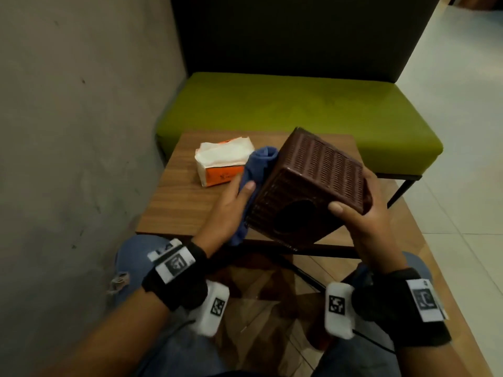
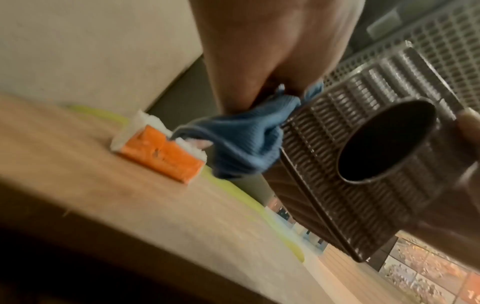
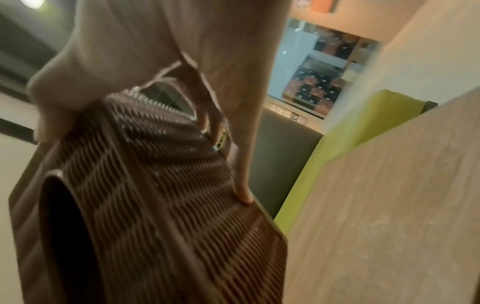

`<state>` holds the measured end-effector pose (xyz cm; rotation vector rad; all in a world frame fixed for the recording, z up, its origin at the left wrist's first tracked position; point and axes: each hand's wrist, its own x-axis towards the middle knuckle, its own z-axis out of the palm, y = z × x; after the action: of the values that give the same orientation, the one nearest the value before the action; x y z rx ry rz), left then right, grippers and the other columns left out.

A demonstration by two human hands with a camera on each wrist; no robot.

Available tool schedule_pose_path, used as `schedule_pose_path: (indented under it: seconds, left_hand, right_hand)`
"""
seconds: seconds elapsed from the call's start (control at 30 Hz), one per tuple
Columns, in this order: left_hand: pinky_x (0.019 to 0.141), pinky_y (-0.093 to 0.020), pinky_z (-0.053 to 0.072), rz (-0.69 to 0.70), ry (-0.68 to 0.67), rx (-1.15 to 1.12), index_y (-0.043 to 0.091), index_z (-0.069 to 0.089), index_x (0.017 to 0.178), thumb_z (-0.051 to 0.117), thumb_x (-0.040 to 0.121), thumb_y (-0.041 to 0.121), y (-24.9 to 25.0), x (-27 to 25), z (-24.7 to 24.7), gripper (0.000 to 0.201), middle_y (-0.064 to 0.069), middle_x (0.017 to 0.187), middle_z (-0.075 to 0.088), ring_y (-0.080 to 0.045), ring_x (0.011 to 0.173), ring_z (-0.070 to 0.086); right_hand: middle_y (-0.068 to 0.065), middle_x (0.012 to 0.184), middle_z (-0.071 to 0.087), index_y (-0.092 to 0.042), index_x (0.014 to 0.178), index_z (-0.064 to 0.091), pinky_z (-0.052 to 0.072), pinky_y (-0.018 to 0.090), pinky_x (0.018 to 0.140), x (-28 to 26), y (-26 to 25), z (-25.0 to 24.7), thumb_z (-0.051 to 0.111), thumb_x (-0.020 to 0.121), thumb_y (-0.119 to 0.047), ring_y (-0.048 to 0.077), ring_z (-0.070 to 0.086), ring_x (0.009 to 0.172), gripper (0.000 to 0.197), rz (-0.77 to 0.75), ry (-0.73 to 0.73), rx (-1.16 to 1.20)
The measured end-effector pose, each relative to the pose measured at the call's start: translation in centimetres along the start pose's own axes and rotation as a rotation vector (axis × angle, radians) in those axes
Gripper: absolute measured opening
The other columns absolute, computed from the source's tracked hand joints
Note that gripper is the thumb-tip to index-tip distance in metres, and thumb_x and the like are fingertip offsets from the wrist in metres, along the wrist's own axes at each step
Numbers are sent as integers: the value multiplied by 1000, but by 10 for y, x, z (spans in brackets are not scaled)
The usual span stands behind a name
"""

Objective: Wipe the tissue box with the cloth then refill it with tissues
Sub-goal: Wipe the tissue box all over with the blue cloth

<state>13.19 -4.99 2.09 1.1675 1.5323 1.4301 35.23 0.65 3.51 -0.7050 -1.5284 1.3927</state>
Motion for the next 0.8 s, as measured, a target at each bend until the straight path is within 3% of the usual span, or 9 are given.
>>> schedule_pose_path:
  seconds: [0.07,0.17,0.27,0.37,0.43,0.57,0.63,0.7,0.8]
  left_hand:
    - [101,-23,41,-42,27,-100,20,36,139,34,101,18,-6,-15,5,38,-3,139,49,-15,128,47]
    - [94,-9,40,115,23,-149,22,34,138,34,101,16,14,-17,11,38,11,131,51,7,117,50]
    - [101,2,18,349,-18,58,22,28,135,38,99,6,42,-14,16,40,17,135,39,24,119,35]
    - [107,-8,23,307,-65,29,29,33,135,39,99,13,29,-15,15,40,17,140,39,13,128,35]
    - [102,-13,35,140,-60,-105,39,36,130,35,99,27,19,-17,12,33,17,133,49,10,122,45]
    - [106,-27,36,-23,-38,-100,49,37,126,36,97,40,-3,-19,9,30,14,132,52,0,120,50]
    - [105,-32,36,-73,-1,-170,47,43,126,40,97,43,-14,-20,9,30,7,134,54,-8,122,51]
    - [103,-35,40,-146,41,-358,30,45,131,42,95,45,-15,-24,15,39,-5,139,51,-17,122,53]
    - [100,-38,44,-156,171,-416,27,47,128,42,96,46,3,-16,18,38,-2,134,53,-15,115,56]
  right_hand:
    - [-7,131,57,-39,131,43,51,24,94,-1,-1,-1,84,53,-59,11,55,123,91,19,-50,-52]
    - [-10,134,52,-37,134,40,49,25,98,-7,12,2,84,52,-57,4,50,125,95,42,-87,-242]
    - [-9,134,53,-33,137,37,48,31,100,-9,17,5,83,51,-64,6,51,126,102,55,-55,-214]
    - [-9,135,53,-32,138,38,52,24,92,-7,12,4,83,51,-63,6,50,127,103,38,-50,-192]
    - [-6,135,54,-32,138,39,52,30,96,-6,11,2,84,50,-62,9,52,127,103,58,-34,-144]
    - [4,133,59,-17,141,40,52,42,98,0,13,-2,87,52,-55,22,58,123,108,146,49,106]
    - [8,135,59,-16,141,43,55,44,92,3,13,0,83,63,-48,25,57,124,93,201,129,224]
    - [6,135,58,-19,139,47,56,46,88,6,14,5,66,83,-38,26,54,126,62,285,213,323]
    - [2,117,67,-25,130,54,57,50,82,2,18,16,48,92,-40,27,58,116,41,465,256,458]
